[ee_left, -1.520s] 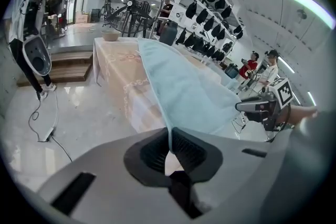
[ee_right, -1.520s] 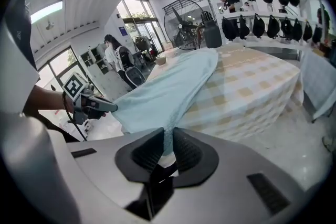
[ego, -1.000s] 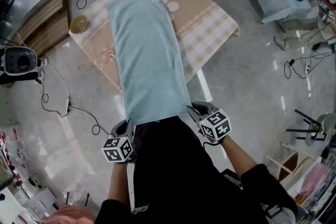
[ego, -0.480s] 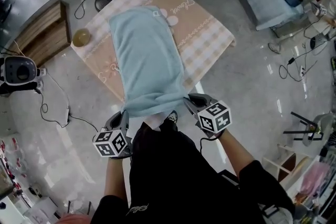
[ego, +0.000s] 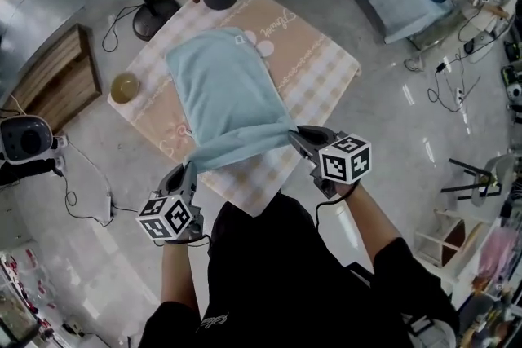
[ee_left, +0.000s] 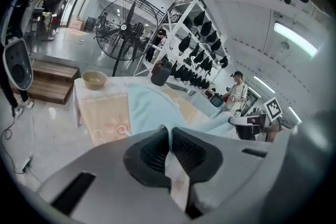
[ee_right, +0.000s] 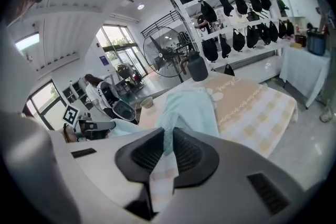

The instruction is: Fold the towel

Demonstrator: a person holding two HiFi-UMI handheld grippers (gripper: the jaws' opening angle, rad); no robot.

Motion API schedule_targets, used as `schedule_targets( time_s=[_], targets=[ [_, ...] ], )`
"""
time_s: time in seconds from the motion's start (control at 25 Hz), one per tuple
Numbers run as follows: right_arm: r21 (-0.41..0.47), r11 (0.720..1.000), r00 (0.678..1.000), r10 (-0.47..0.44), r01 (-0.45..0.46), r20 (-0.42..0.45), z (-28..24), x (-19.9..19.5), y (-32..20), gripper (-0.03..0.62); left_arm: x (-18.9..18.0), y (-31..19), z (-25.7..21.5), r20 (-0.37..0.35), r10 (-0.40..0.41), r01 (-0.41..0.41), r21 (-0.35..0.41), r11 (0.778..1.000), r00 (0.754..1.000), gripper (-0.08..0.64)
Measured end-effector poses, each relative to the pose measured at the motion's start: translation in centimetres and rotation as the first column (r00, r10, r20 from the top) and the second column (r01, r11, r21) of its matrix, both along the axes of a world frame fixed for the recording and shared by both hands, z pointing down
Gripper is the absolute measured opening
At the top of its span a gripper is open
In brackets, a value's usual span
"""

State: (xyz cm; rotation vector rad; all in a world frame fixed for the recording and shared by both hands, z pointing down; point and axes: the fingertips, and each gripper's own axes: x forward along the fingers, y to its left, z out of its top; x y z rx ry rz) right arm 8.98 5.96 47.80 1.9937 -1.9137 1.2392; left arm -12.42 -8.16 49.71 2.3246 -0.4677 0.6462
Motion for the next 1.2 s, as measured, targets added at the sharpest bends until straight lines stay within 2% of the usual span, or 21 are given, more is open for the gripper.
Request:
schedule_targets(
  time_s=[0.16,0.4,0.64,0.92,1.2],
  targets=[
    [0.011,1.0,0.998,0.024,-0.023,-0.06,-1.3,1.8,-2.8,0.048,1.9,-3.0,-0.9,-0.026,0.031,-0.031,-0.002,1.0,0.999,0.02],
    [0.012,1.0,0.99,0.01,-0.009,-0.14,-2.5,4.1,-5.8,0.048,4.5,-6.1,-1.5,-0.032,0.044,-0.042,0.051,0.998,0.999,0.021],
    [0.043,0.999,0.992,0.014,-0.009,-0.122,-3.2,7.5,-8.9,0.048,8.1,-10.3,-2.2,-0.069,0.014,-0.01,0.057,0.998,0.998,0.021],
    [0.059,0.998,0.991,-0.028,0.036,-0.135,-2.3,10.9,-13.9,0.048,11.5,-14.9,-1.5,-0.038,0.008,-0.003,0.114,0.994,0.999,0.021],
    [0.073,0.994,0.991,-0.069,0.077,-0.111,-0.2,13.7,-18.7,0.048,13.4,-18.8,0.4,-0.004,-0.054,0.054,0.13,0.99,0.999,0.021]
  ],
)
